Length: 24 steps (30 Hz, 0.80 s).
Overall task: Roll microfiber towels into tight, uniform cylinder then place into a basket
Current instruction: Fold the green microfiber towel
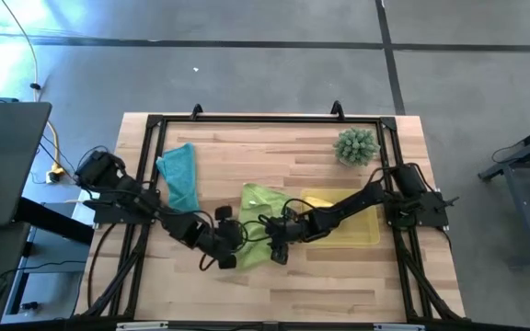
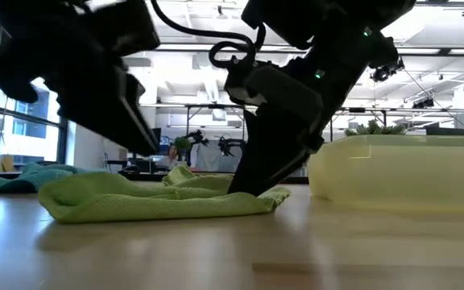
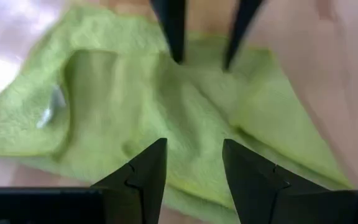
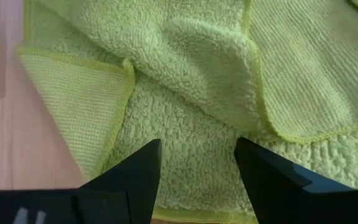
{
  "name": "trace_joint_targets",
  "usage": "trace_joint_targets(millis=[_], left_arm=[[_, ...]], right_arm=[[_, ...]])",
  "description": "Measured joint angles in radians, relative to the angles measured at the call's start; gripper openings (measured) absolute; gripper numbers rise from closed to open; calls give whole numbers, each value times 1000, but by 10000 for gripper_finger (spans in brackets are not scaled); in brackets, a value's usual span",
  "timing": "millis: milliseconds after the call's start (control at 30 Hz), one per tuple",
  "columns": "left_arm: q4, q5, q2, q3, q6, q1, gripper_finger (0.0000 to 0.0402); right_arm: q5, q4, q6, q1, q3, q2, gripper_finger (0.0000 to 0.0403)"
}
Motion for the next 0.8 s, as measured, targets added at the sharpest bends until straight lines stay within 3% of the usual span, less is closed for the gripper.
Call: trace_joint_targets(millis=[67,567,800], left_arm=[[7,-28,3,-25,0,17,147],[173,42,87,-80,12,115,145],[194,84,106,-77,11,121,108]], right_arm=[[-3,-3,-6,-1,0,0,204],[-1,-1,-20,-2,-2,1,204],[-1,1,-23,-2,-2,2,204]])
